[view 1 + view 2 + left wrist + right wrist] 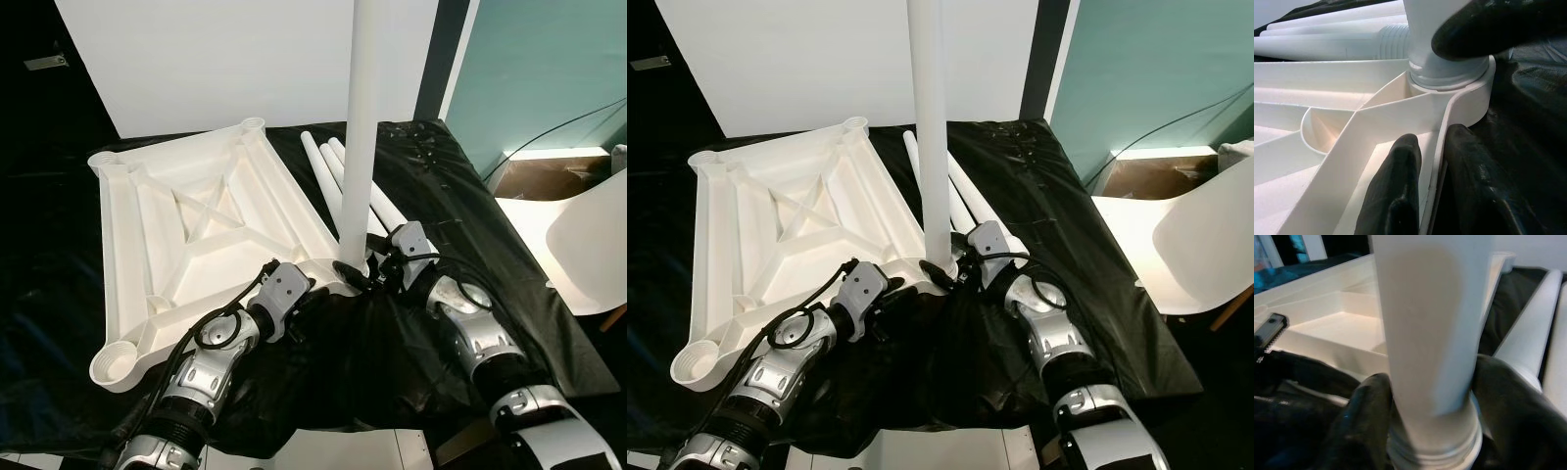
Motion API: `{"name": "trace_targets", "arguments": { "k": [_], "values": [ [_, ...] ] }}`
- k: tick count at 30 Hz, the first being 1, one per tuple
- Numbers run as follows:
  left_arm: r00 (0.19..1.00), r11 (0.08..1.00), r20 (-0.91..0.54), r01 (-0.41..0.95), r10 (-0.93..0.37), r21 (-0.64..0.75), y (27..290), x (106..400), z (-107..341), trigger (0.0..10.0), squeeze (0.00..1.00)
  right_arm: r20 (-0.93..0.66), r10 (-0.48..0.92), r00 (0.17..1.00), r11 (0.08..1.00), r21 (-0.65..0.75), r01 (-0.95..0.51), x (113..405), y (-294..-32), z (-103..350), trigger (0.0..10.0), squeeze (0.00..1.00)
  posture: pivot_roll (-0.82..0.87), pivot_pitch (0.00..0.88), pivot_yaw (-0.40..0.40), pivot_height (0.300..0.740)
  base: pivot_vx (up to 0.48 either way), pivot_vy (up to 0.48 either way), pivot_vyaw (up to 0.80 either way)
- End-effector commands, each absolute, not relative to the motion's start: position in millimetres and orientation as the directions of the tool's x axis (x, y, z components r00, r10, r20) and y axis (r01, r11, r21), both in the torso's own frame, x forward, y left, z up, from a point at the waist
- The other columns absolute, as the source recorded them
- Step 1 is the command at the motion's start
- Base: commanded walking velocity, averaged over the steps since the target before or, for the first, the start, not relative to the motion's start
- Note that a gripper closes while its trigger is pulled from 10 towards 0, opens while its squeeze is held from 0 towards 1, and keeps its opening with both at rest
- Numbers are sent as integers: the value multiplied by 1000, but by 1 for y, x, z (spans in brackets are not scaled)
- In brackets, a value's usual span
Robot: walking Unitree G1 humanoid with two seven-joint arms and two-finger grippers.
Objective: Building children table
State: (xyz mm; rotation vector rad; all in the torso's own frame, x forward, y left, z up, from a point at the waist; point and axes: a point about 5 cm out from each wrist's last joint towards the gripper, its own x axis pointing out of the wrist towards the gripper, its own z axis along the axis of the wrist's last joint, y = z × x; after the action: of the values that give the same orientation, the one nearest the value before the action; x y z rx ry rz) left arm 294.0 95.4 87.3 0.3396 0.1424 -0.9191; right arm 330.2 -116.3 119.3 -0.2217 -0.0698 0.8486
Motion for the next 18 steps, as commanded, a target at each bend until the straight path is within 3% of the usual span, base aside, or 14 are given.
{"name": "trace_targets", "arguments": {
  "k": [1, 4, 7, 12, 18],
  "values": [
    [537, 523, -389, 839, -749, 152, 98, 282, 59, 10000, 0, -64, 758, 649, 630, -185, -754, 328, -113, 111, 0, 0, 46, 0, 1, 740, 0, 0, 0],
    [538, 523, -388, 839, -749, 154, 98, 282, 59, 10000, 0, -68, 740, 669, 653, -164, -739, 325, -109, 104, 0, 0, 47, 0, 3, 740, 0, 0, 0],
    [537, 522, -387, 839, -749, 155, 99, 281, 60, 10000, 0, -34, 671, 740, 730, -143, -668, 321, -108, 98, 0, 0, 49, 0, 0, 740, 0, 0, 0],
    [539, 524, -388, 838, -748, 153, 99, 280, 59, 10000, 0, 50, 423, 905, 906, -61, -420, 313, -112, 89, 0, 0, 52, 0, 0, 740, 0, 0, 0],
    [538, 525, -387, 838, -749, 151, 99, 280, 59, 10000, 0, 86, 321, 943, 947, -38, -318, 311, -113, 90, 0, 0, 47, 0, -2, 740, 0, 0, 0]
  ]
}}
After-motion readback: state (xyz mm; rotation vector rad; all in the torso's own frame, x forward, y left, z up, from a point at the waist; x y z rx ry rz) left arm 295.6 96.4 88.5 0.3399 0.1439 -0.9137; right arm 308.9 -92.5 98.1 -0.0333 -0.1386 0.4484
